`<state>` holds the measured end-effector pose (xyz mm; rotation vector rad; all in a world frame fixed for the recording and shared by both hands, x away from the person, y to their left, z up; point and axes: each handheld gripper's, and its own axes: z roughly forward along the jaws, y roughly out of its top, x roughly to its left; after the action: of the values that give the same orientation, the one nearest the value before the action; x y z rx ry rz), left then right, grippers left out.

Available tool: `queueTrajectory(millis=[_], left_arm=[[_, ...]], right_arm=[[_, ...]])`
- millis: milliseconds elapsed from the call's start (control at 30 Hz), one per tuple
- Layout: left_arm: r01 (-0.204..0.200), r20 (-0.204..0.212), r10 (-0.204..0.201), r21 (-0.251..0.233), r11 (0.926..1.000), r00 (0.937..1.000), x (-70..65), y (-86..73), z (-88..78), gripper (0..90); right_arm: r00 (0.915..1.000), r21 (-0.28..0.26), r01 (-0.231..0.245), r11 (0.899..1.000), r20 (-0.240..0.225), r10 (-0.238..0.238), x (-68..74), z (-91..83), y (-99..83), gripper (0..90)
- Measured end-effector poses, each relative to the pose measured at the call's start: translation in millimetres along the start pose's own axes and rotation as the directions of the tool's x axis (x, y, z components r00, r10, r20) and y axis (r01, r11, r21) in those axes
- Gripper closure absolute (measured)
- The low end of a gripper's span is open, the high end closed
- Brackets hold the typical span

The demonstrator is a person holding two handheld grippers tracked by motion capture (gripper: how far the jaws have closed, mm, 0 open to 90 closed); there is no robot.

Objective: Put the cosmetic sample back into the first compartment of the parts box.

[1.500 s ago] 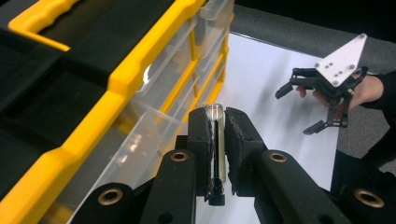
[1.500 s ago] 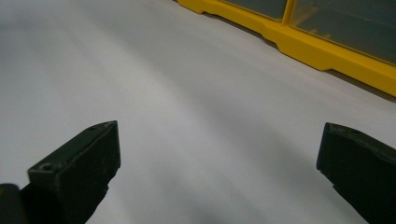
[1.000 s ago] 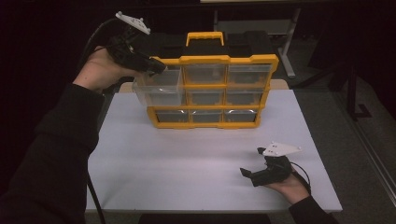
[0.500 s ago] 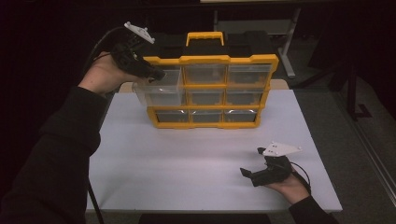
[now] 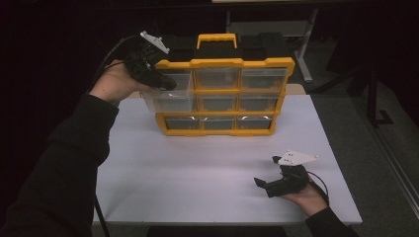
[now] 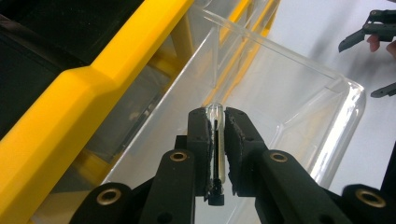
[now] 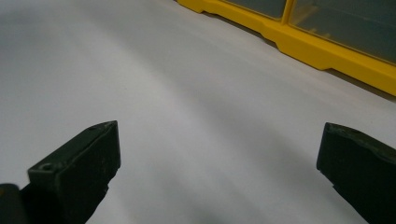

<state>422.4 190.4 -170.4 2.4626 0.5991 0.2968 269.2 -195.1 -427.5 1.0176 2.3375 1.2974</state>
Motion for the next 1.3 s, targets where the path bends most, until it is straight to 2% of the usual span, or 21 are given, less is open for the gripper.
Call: queueTrajectory(millis=[367, 633, 667, 933, 1000, 1033, 1300], left_arm=[[0.020, 0.009, -0.020, -0.041, 0.9990, 0.9998, 0.7, -0.8, -8.9, 72.7], [0.053, 0.019, -0.051, -0.084, 0.9950, 0.9985, 3.3, -4.5, -22.6, 60.4], [0.058, 0.017, -0.056, -0.089, 0.9943, 0.9983, 3.8, -5.5, -24.4, 56.5], [0.097, 0.037, -0.092, -0.145, 0.9848, 0.9950, 8.6, -15.9, -40.2, 46.4], [0.102, 0.046, -0.096, -0.151, 0.9833, 0.9943, 8.6, -19.0, -43.2, 40.0], [0.103, 0.045, -0.097, -0.156, 0.9824, 0.9943, 8.4, -20.6, -44.4, 40.0], [0.127, 0.010, -0.127, -0.190, 0.9737, 0.9918, 5.5, -35.5, -52.4, 20.1]], right_arm=[[1.0000, 0.000, 0.002, 1.000, 0.001, -0.002, -0.1, 0.0, -0.2, 0.0], [1.0000, 0.002, 0.001, 1.000, 0.001, -0.001, -0.2, 0.2, -0.3, 0.0], [1.0000, 0.001, 0.000, 1.000, 0.000, 0.000, -0.2, 0.1, -0.4, 0.0], [1.0000, -0.001, -0.006, 1.000, -0.001, 0.006, -1.9, -0.5, -1.9, 0.0], [1.0000, -0.002, -0.009, 1.000, 0.001, 0.009, -2.9, -1.0, -2.8, 0.0], [1.0000, -0.002, -0.009, 1.000, 0.001, 0.009, -2.9, -1.0, -2.8, 0.0], [0.9999, 0.000, -0.014, 1.000, 0.006, 0.014, -3.4, -2.8, -4.1, 0.0]])
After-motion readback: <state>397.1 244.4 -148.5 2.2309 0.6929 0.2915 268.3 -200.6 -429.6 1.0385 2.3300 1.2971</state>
